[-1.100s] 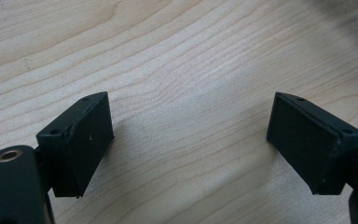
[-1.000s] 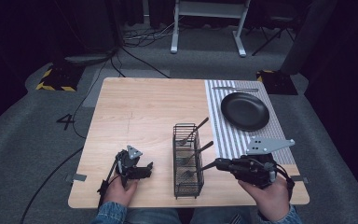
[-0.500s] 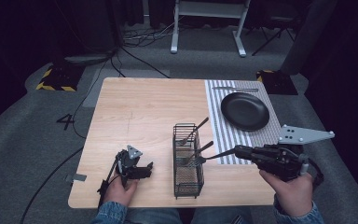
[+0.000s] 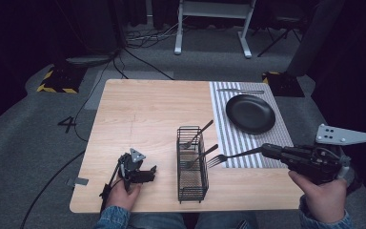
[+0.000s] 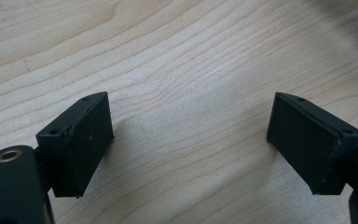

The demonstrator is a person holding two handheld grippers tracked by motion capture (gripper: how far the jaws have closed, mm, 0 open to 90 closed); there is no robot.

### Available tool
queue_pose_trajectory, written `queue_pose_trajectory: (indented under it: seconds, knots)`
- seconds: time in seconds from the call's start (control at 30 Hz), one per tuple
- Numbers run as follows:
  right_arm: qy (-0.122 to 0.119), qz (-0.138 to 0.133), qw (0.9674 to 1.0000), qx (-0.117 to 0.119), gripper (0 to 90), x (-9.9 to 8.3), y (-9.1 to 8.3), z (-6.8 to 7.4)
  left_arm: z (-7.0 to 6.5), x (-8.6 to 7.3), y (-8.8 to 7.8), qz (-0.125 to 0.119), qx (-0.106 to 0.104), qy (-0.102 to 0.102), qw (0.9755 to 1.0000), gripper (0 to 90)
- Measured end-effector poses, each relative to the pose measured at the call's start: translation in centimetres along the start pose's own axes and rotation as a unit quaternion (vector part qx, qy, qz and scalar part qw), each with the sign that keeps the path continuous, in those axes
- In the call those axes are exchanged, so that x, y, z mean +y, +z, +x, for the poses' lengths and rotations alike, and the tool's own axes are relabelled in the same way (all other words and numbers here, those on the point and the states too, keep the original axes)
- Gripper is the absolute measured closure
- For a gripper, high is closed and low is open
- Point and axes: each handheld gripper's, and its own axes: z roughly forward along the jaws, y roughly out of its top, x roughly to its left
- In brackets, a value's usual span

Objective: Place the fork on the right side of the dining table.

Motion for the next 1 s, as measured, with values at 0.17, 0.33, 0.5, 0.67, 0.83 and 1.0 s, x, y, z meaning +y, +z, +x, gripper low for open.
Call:
queue_pose_trajectory:
  seconds: [0.17,0.33,0.5,0.67,0.83,1.0]
  knots:
    - [0.008,-0.008,0.9997,-0.022,86.9,-0.2,-1.7,-0.9,0.0,0.0,0.0,0.000,0.000,0.000,1.0000,14.4]
    - [0.014,-0.015,0.9989,-0.041,86.9,-0.2,-3.0,-1.8,0.0,0.0,0.0,0.000,0.000,0.000,1.0000,14.4]
    - [0.019,-0.016,0.9979,-0.059,86.9,-0.2,-3.6,-2.7,0.0,0.0,0.0,0.000,0.000,0.000,1.0000,14.4]
    - [0.025,-0.017,0.9969,-0.072,86.9,-0.2,-3.8,-3.8,0.0,0.0,0.0,0.000,0.000,0.000,1.0000,14.4]
    - [0.033,-0.014,0.9960,-0.082,86.9,-0.3,-3.5,-5.3,0.0,0.0,0.0,0.000,0.000,0.000,1.0000,14.4]
    - [0.038,-0.010,0.9953,-0.089,86.9,-0.4,-2.9,-6.8,0.0,0.0,0.0,0.000,0.000,0.000,1.0000,14.4]
